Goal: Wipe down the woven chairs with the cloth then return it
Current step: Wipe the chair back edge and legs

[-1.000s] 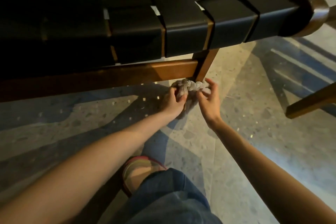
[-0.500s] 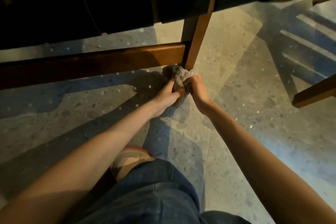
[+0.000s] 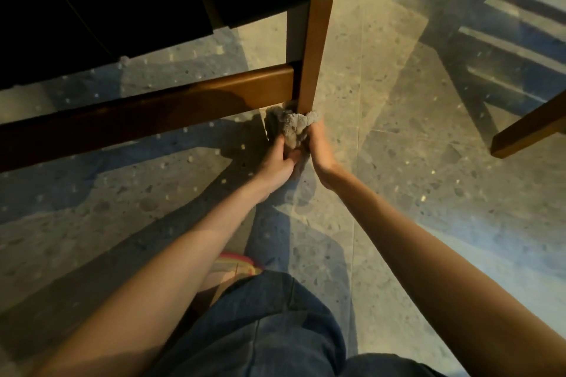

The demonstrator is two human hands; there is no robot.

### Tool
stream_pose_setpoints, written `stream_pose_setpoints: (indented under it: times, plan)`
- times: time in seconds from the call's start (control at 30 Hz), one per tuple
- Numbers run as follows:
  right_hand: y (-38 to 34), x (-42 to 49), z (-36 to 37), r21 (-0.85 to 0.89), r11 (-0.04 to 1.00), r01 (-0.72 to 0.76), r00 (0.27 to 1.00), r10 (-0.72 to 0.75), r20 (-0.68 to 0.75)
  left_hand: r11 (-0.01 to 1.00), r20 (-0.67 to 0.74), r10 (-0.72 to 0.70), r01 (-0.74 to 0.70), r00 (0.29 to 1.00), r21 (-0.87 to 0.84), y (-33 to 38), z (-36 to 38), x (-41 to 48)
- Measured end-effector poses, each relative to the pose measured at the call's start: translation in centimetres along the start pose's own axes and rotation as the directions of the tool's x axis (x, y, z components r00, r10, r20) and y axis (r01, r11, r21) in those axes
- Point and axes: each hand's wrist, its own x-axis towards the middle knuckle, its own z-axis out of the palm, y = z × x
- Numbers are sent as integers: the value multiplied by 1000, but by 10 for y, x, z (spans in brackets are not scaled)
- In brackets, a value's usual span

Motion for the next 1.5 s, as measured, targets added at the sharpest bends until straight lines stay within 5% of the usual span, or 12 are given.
stream_pose_setpoints:
  times: [0.13,0.27,0.43,0.57,0.67,0.83,1.07,1.27,1.5]
  plan:
    - [-11,-5,-4,12,1000,24,1000,-24,-11,995,-44,94,-95,995,-21,1,4,-8]
    - [-40,-22,-12,57,973,222,975,-221,-23,933,-112,297,-313,948,-176,11,16,-31]
    - [-77,-31,-21,129,927,351,936,-344,-76,771,-306,635,-606,709,195,33,18,-53]
    - [-98,-20,-23,0,904,428,904,-428,16,630,-391,766,-477,509,613,57,-9,-43]
    - [-102,-10,-3,-95,902,420,902,-427,-66,612,-484,780,-319,397,724,62,-40,-38]
    - [-106,-1,26,-266,841,471,782,-538,-316,491,-403,834,-174,377,854,50,-75,-36]
    - [-127,14,33,-355,739,572,602,-673,-430,417,-314,877,-252,364,873,40,-82,-29]
    - [-94,7,34,-391,786,478,686,-613,-392,388,-295,895,-259,334,884,40,-87,-28]
    - [-131,11,32,-352,775,525,652,-632,-419,445,-314,867,-317,388,837,41,-87,-35]
